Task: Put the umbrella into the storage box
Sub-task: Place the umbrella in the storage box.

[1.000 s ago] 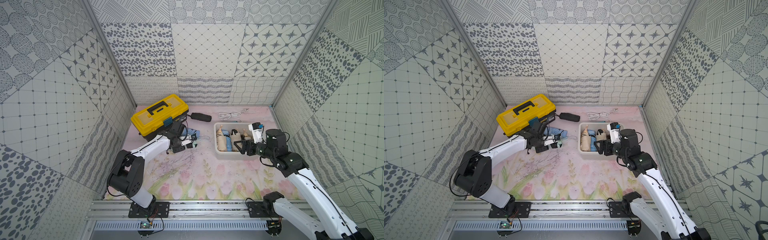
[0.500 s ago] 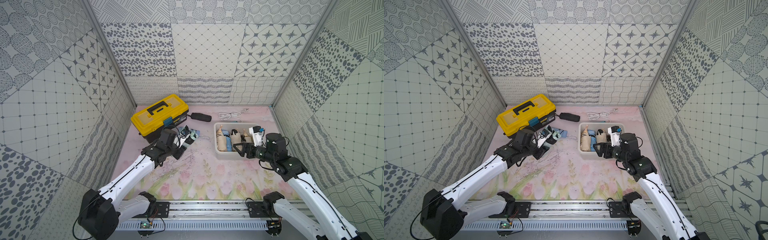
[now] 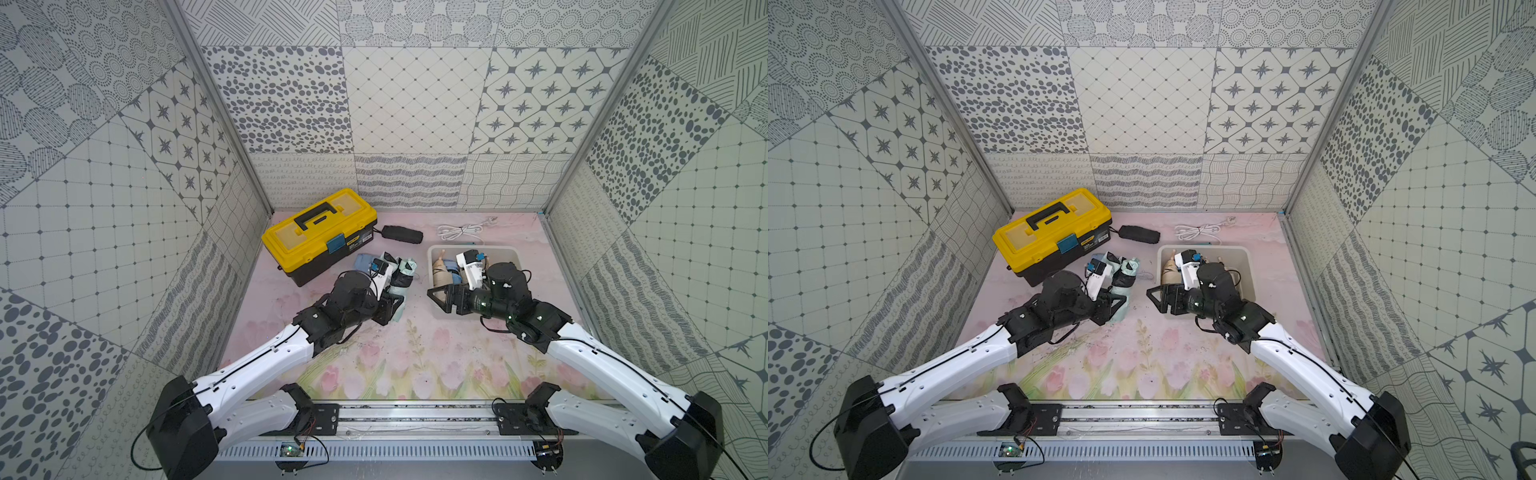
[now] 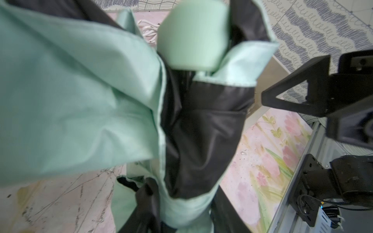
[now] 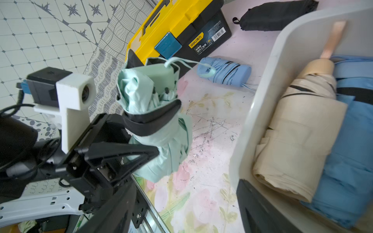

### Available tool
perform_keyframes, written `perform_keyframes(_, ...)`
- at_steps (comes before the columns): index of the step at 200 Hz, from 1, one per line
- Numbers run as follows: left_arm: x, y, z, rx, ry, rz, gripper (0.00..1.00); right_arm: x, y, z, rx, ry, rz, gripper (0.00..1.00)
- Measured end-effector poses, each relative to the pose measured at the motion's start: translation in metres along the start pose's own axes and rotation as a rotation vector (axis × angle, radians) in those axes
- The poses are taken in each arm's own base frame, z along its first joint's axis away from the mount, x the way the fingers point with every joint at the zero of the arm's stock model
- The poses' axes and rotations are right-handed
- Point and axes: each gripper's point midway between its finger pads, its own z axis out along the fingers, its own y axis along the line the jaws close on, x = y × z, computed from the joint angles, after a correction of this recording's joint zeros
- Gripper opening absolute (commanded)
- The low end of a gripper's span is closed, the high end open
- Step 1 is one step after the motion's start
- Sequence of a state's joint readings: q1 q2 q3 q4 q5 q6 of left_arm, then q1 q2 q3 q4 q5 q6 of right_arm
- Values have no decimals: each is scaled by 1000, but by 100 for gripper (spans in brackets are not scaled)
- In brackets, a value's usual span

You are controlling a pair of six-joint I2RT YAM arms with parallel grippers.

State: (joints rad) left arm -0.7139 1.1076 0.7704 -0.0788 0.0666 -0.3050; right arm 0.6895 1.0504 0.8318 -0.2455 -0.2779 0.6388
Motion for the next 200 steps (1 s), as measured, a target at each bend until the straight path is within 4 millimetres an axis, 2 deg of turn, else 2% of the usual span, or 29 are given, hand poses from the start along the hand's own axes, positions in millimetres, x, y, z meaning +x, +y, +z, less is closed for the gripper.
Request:
perform_keyframes(41,-3,-29,20,22,-17,-12,34,-8,13,16,-12,-36,56,88)
perform_keyframes(115,-9,-65,36,3,-70,31,35,-13,-9,26,88,-80,123,86)
perform_keyframes(155,-13,-71,39,-34,-101,47,35,-18,-10,36,106,-78,148,75)
perform_keyframes(173,-15,-71,39,-59,-112,51,37,-19,-12,37,115,-81,152,65)
perform_keyframes(191,-17,-71,39,-79,-122,53,43,-19,-14,38,123,-84,153,54)
perform_keyframes(200,-17,-71,39,-87,-127,56,49,-20,-14,38,125,-87,161,48)
